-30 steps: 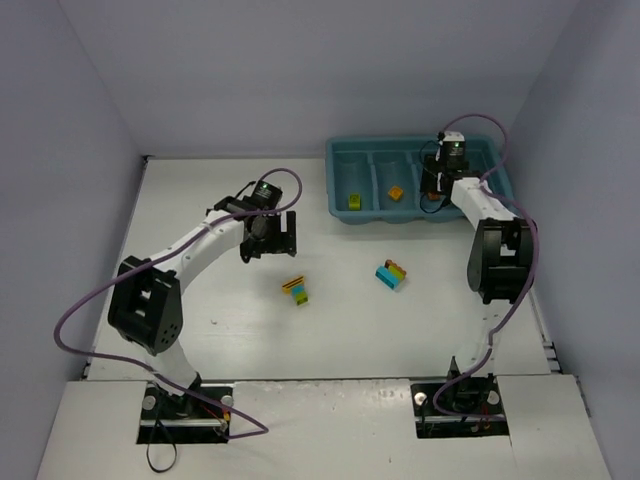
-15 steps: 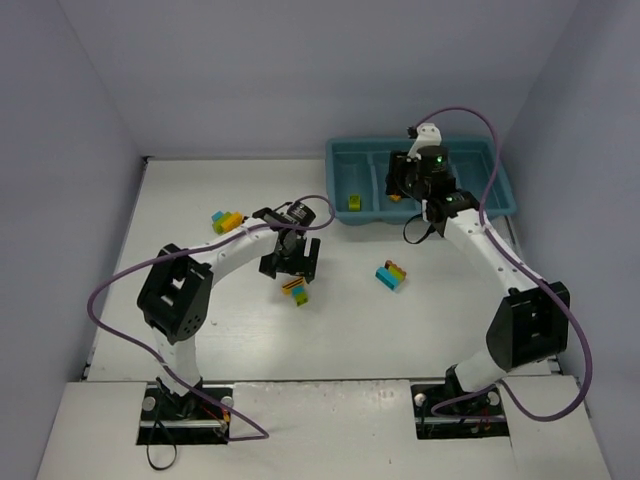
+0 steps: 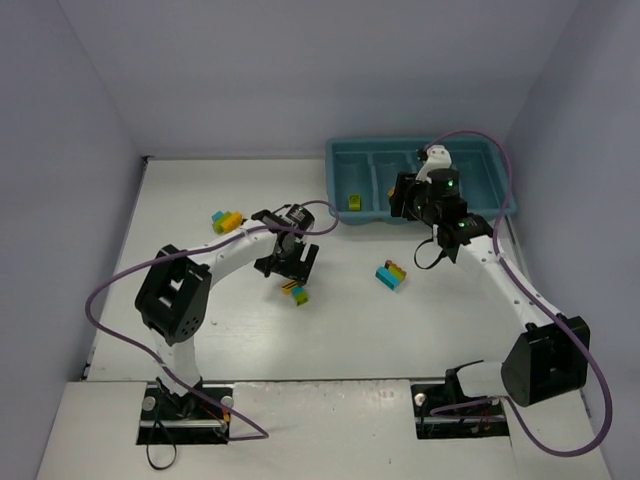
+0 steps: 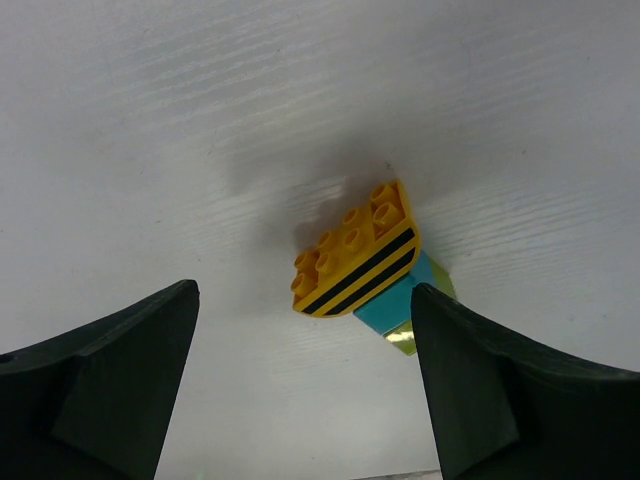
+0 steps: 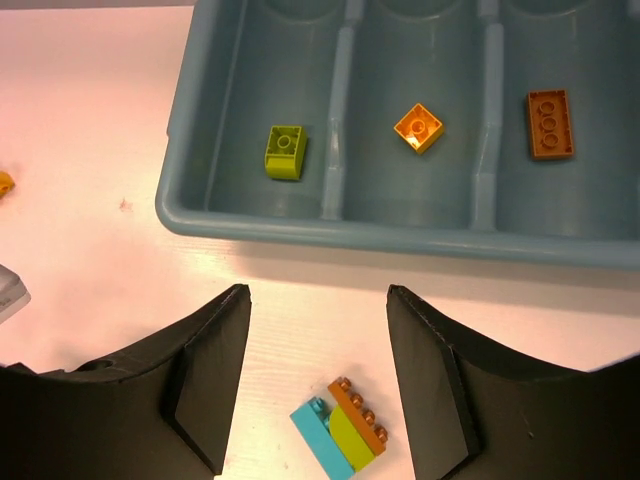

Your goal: Sort the legos into containers by color

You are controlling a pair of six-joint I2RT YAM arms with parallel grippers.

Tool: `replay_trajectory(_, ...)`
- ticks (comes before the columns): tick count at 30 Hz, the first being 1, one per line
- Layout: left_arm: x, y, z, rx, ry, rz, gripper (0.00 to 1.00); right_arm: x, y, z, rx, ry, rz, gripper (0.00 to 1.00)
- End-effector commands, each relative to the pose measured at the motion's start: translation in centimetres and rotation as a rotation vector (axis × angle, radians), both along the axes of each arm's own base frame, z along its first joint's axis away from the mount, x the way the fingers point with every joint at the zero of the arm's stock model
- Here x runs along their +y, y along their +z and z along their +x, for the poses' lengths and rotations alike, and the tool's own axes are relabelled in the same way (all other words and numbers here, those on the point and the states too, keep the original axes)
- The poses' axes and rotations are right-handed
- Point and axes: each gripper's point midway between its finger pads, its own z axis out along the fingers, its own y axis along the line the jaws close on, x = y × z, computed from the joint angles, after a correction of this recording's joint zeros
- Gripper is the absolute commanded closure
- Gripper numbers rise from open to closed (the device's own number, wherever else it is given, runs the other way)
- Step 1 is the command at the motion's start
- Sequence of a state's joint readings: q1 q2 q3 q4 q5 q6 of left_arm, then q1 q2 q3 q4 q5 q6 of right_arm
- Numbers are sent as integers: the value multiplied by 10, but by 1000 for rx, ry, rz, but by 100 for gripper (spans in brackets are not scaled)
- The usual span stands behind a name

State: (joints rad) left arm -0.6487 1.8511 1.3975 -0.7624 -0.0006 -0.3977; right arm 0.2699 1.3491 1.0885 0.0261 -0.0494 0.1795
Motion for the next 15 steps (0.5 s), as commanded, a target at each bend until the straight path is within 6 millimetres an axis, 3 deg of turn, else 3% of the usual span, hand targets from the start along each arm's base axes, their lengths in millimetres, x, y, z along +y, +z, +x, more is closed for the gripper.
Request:
replay_trajectory(1, 3, 31, -2, -82, -120, -18, 20, 1, 28, -5, -83, 6, 35, 46)
replay_trajectory(5, 9, 40, -15, -94, -265, -36, 26, 0, 23, -12, -71, 13, 36, 46)
replay_trajectory(7, 8, 38, -19, -89, -317, -50, 35, 1, 25, -14, -76, 18, 41, 46)
replay_trajectory(9, 8, 29, -24, -77, -389, -55, 37, 2, 23, -17, -69, 23, 44, 46)
replay_trajectory(15, 1, 8, -12, -91, -532, -53, 37, 6, 20, -22, -59, 51, 56, 45)
